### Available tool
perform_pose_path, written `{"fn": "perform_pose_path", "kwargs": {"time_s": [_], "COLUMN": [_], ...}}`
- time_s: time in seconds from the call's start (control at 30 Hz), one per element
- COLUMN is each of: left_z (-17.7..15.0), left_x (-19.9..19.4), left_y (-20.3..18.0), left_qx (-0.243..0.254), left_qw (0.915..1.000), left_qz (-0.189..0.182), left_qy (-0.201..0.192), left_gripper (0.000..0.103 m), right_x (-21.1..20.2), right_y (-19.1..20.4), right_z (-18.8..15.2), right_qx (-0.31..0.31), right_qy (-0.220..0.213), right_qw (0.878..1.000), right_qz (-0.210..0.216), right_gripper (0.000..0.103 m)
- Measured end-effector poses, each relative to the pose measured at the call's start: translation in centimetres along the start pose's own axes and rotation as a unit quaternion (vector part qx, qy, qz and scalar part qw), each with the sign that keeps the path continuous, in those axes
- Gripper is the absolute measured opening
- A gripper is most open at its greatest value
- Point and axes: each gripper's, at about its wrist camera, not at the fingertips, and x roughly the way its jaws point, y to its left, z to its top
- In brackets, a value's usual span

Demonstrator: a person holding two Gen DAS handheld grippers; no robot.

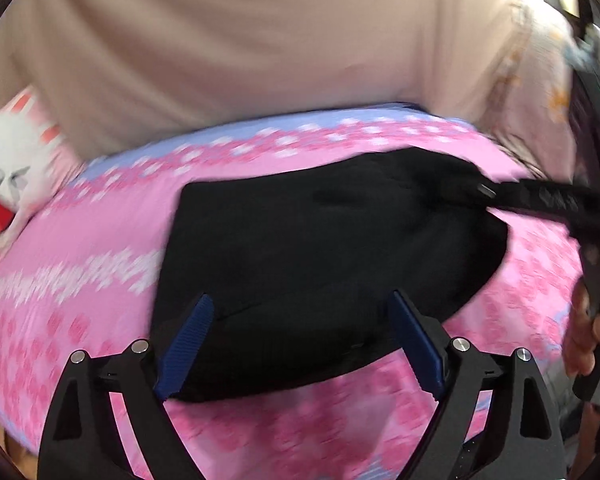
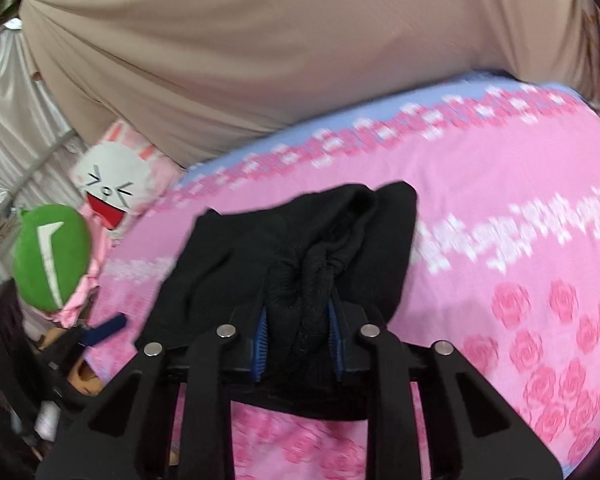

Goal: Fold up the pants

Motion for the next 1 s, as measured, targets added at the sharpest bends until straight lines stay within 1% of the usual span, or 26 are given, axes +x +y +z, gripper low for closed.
{"fn": "perform_pose_path", "kwargs": {"time_s": [0.07, 0.13, 0.17, 0.27, 0.3, 0.33, 0.4, 0.43, 0.47, 0.5, 0.53, 0.57, 0.6, 0.63, 0.7, 0.73, 0.8, 0.83, 0.9, 0.97, 1.0], "left_z": [0.8, 1.5, 1.8, 2.0, 1.9, 1.8, 1.8, 2.1, 2.4, 3.0, 3.5, 4.0, 4.4, 4.9, 5.6, 6.0, 6.3, 6.2, 5.8, 5.4, 5.1], "left_x": [1.0, 2.6, 3.6, 5.8, 6.4, 7.1, 7.8, 7.8, 7.5, 6.7, 6.0, 5.1, 3.8, 1.7, -1.7, -3.9, -6.4, -7.3, -7.9, -7.4, -6.8], "left_y": [-1.8, -3.4, -4.2, -6.2, -6.7, -7.2, -7.4, -7.1, -6.7, -5.8, -4.7, -3.5, -2.3, -0.4, 2.5, 4.7, 7.6, 9.0, 10.1, 9.8, 9.3], "left_qx": [0.021, 0.035, 0.046, 0.078, 0.089, 0.100, 0.103, 0.092, 0.080, 0.052, 0.026, 0.001, -0.021, -0.043, -0.071, -0.091, -0.118, -0.130, -0.133, -0.127, -0.121], "left_qw": [0.9997, 0.9992, 0.9987, 0.9966, 0.9956, 0.9942, 0.9939, 0.9950, 0.9964, 0.9986, 0.9994, 0.9993, 0.9986, 0.9974, 0.9945, 0.9919, 0.9880, 0.9864, 0.9865, 0.9880, 0.9892], "left_qz": [-0.014, -0.016, -0.014, 0.013, 0.023, 0.033, 0.033, 0.035, 0.023, -0.003, -0.020, -0.038, -0.048, -0.051, -0.047, -0.039, -0.034, -0.029, -0.011, -0.014, -0.024], "left_qy": [0.000, 0.009, 0.014, 0.021, 0.022, 0.022, 0.022, 0.017, 0.015, 0.011, 0.009, 0.005, -0.006, -0.028, -0.061, -0.080, -0.094, -0.097, -0.095, -0.087, -0.079], "left_gripper": [0.087, 0.087, 0.087, 0.087, 0.086, 0.082, 0.046, 0.037, 0.014, 0.008, 0.007, 0.005, 0.005, 0.005, 0.004, 0.004, 0.004, 0.004, 0.004, 0.004, 0.004], "right_x": [0.1, 0.6, 0.8, 0.9, 0.9, 0.8, 0.5, 0.3, 0.0, -0.5, -1.0, -1.6, -2.3, -2.8, -3.4, -3.4, -2.7, -2.0, -0.4, 0.9, 1.7], "right_y": [0.9, 1.1, 0.7, -1.0, -1.9, -2.4, -3.2, -3.5, -3.7, -4.0, -4.3, -4.5, -4.7, -4.7, -3.9, -3.4, -1.7, -0.8, -0.1, -0.3, -0.8], "right_z": [0.4, 0.4, 0.1, -0.5, -0.8, -1.0, -1.4, -1.5, -1.6, -1.6, -1.6, -1.7, -1.8, -1.9, -2.3, -2.6, -3.2, -3.6, -4.0, -4.1, -4.1], "right_qx": [-0.016, -0.024, -0.018, 0.004, 0.017, 0.026, 0.037, 0.041, 0.045, 0.051, 0.055, 0.056, 0.053, 0.045, 0.013, -0.001, -0.033, -0.053, -0.062, -0.049, -0.033], "right_qy": [-0.002, 0.006, 0.011, 0.023, 0.027, 0.031, 0.031, 0.029, 0.025, 0.016, 0.008, -0.001, -0.012, -0.019, -0.026, -0.025, -0.017, -0.009, 0.004, 0.018, 0.027], "right_qw": [1.000, 0.999, 1.000, 1.000, 0.999, 0.999, 0.999, 0.999, 0.999, 0.999, 0.998, 0.998, 0.998, 0.998, 0.997, 0.997, 0.997, 0.997, 0.996, 0.998, 0.998], "right_qz": [-0.010, -0.022, -0.021, -0.020, -0.015, -0.008, 0.002, 0.007, 0.010, 0.008, 0.005, -0.002, -0.017, -0.036, -0.066, -0.068, -0.061, -0.057, -0.056, -0.047, -0.045], "right_gripper": [0.023, 0.023, 0.023, 0.023, 0.023, 0.025, 0.025, 0.027, 0.028, 0.033, 0.042, 0.047, 0.060, 0.066, 0.066, 0.066, 0.067, 0.070, 0.071, 0.073, 0.074]}}
